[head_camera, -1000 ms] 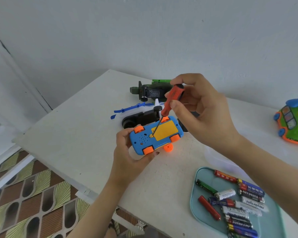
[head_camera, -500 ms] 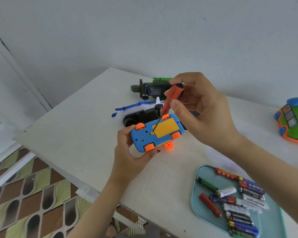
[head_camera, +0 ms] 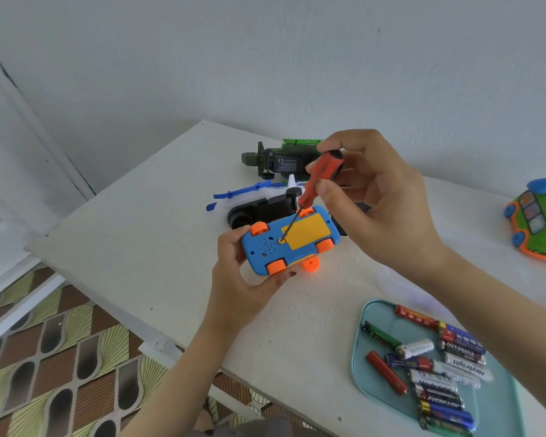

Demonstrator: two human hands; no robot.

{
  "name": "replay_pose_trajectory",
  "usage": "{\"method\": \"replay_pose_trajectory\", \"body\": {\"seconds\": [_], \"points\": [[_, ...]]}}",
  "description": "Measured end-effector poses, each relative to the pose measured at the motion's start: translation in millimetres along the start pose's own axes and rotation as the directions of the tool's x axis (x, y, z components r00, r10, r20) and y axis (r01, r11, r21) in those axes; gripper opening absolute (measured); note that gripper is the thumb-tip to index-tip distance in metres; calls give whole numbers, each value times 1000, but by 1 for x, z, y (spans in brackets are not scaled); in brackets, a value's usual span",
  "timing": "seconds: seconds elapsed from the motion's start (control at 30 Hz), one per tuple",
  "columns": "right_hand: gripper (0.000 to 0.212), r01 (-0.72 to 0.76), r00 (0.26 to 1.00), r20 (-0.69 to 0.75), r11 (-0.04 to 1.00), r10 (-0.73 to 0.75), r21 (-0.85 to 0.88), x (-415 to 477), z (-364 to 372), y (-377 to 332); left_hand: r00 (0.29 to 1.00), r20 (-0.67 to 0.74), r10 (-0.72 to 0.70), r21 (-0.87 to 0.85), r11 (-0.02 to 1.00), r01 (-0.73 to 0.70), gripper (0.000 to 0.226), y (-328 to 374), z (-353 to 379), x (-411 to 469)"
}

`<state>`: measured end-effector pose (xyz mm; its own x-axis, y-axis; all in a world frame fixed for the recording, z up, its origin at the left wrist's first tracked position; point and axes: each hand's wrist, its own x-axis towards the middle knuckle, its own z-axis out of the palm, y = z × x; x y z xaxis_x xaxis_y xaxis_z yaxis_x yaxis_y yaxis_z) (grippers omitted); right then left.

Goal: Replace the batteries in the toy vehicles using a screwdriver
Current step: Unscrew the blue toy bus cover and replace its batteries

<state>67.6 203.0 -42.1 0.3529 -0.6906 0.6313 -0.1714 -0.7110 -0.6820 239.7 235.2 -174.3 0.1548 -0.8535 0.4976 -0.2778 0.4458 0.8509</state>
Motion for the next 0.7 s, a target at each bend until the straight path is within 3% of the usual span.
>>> {"method": "replay_pose_trajectory", "body": {"seconds": [0.47, 0.6, 0.7], "points": [[29, 214, 971, 140, 962, -192, -167, -2, 8, 2, 1000, -3, -8, 5, 1000, 8, 70, -2, -1, -1], [32, 329, 940, 9, 895, -342, -300, 5, 16, -1, 1000, -1, -15, 5, 1000, 15, 70, 4, -1, -2], [24, 329, 908, -124, 866, -400, -377, 11, 22, -4, 1000, -6, -19, 12, 1000, 19, 70, 5, -1, -2]]}}
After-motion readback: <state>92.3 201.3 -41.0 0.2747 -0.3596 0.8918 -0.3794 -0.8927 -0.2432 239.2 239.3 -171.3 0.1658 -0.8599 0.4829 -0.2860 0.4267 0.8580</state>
